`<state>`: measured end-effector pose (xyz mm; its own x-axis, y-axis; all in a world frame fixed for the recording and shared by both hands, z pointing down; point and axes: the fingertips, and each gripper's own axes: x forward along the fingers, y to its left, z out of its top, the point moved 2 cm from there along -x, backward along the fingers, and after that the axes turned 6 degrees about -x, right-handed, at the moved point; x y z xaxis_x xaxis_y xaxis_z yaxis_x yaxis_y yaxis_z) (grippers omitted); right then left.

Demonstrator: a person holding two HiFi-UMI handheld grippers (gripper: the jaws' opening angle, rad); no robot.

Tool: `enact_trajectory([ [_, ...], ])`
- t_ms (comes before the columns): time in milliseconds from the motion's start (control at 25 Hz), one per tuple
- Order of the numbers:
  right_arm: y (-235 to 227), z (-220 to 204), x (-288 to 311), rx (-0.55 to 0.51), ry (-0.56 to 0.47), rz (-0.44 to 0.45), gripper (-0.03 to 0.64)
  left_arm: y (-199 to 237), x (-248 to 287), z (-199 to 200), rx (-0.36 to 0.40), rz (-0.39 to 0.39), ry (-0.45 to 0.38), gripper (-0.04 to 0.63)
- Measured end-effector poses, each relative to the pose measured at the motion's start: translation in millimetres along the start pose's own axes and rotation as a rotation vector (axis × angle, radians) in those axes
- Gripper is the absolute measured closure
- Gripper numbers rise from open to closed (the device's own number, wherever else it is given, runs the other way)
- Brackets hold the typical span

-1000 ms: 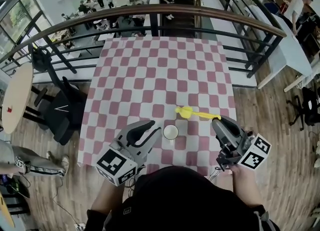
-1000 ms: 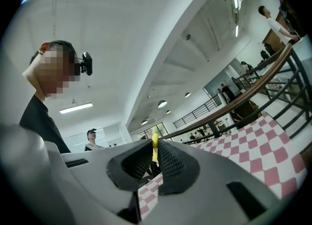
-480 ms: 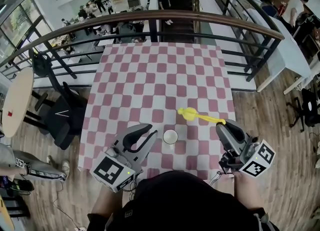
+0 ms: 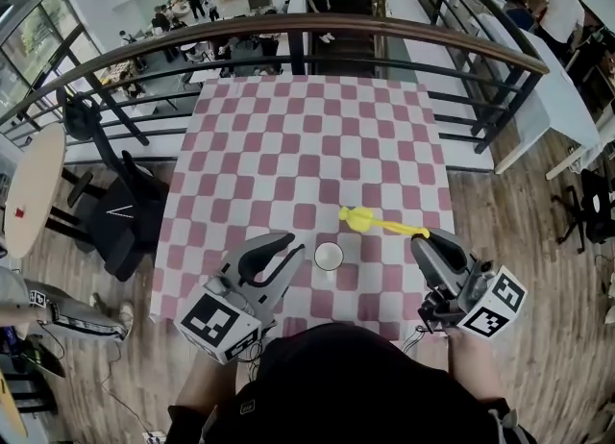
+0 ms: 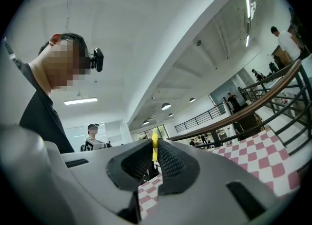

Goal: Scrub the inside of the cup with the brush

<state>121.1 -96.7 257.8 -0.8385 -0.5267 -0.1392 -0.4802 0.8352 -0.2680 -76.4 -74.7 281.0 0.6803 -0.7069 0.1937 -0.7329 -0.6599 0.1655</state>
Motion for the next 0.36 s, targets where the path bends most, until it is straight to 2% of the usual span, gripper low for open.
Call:
enact_trajectory([
  [360,-1.8,-1.9,2.4,0.004,0.009,0.001,0.574,2.1,0.8,0.9,-0.004,0.006,0.000,0.520],
])
